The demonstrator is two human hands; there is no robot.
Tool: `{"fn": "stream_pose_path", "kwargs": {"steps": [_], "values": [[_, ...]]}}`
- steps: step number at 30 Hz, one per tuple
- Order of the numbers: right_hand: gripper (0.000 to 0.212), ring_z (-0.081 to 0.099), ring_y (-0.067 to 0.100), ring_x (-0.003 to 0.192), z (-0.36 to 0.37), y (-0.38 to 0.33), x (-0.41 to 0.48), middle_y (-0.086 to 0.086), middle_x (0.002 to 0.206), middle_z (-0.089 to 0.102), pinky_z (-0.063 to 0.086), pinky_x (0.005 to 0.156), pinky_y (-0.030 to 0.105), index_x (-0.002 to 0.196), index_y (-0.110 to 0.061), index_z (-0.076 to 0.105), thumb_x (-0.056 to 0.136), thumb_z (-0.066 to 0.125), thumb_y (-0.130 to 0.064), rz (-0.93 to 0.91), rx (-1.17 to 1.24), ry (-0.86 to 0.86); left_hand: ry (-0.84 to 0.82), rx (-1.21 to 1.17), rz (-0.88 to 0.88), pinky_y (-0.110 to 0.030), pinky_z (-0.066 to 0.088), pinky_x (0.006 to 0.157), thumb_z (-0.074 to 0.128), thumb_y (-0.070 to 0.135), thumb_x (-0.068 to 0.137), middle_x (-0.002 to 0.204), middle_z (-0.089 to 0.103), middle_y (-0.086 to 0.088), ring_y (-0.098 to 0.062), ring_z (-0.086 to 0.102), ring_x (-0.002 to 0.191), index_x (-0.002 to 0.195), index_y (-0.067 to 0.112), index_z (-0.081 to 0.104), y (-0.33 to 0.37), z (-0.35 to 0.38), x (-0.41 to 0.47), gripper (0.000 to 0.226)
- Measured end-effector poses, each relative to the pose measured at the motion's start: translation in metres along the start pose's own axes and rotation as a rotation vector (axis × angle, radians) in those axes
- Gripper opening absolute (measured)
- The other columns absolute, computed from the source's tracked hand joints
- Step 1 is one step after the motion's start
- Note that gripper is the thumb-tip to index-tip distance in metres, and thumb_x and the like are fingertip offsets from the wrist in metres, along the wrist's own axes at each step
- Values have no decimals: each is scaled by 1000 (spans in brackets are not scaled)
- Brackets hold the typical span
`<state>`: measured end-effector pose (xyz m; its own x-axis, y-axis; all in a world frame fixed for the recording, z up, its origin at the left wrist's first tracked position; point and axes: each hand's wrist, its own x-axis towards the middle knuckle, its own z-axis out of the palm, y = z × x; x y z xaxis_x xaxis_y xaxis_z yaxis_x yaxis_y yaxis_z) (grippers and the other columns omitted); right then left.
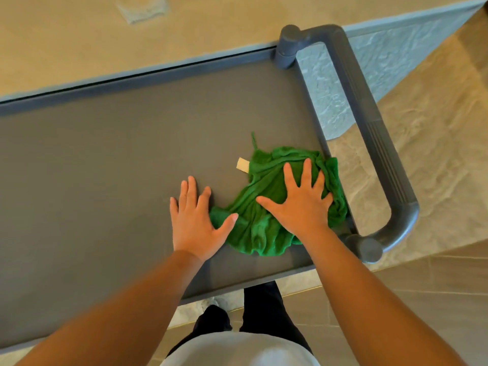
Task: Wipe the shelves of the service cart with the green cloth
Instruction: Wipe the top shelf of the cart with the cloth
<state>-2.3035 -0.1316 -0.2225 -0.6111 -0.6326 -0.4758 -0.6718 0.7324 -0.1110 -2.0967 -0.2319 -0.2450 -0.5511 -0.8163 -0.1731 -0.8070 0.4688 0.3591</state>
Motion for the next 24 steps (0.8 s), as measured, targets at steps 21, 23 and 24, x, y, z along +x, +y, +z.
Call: {"fn": "stream_pose_path", "kwargs": {"steps": [21,23,24], "values": [[105,-8,38,152,-90,-81,197,3,166,-19,14,116,65,158,-36,-8,78,29,-92,-244,-142,54,-31,67,0,-58,13,119,40,81,82,164,17,-12,-27,6,154,142,15,51,2,1,1,90],[104,-8,37,153,-95,-90,208,4,166,-18,13,116,64,158,-35,-8,78,29,-91,-250,-129,61,-28,77,2,-59,15,119,42,80,81,164,19,-13,-28,8,154,141,15,53,2,2,2,89],[104,-8,36,153,-97,-94,212,6,167,-17,13,116,64,159,-35,-8,79,30,-91,-249,-121,64,-26,84,2,-60,17,118,42,80,81,164,20,-13,-29,10,153,141,15,53,2,2,2,89]]}}
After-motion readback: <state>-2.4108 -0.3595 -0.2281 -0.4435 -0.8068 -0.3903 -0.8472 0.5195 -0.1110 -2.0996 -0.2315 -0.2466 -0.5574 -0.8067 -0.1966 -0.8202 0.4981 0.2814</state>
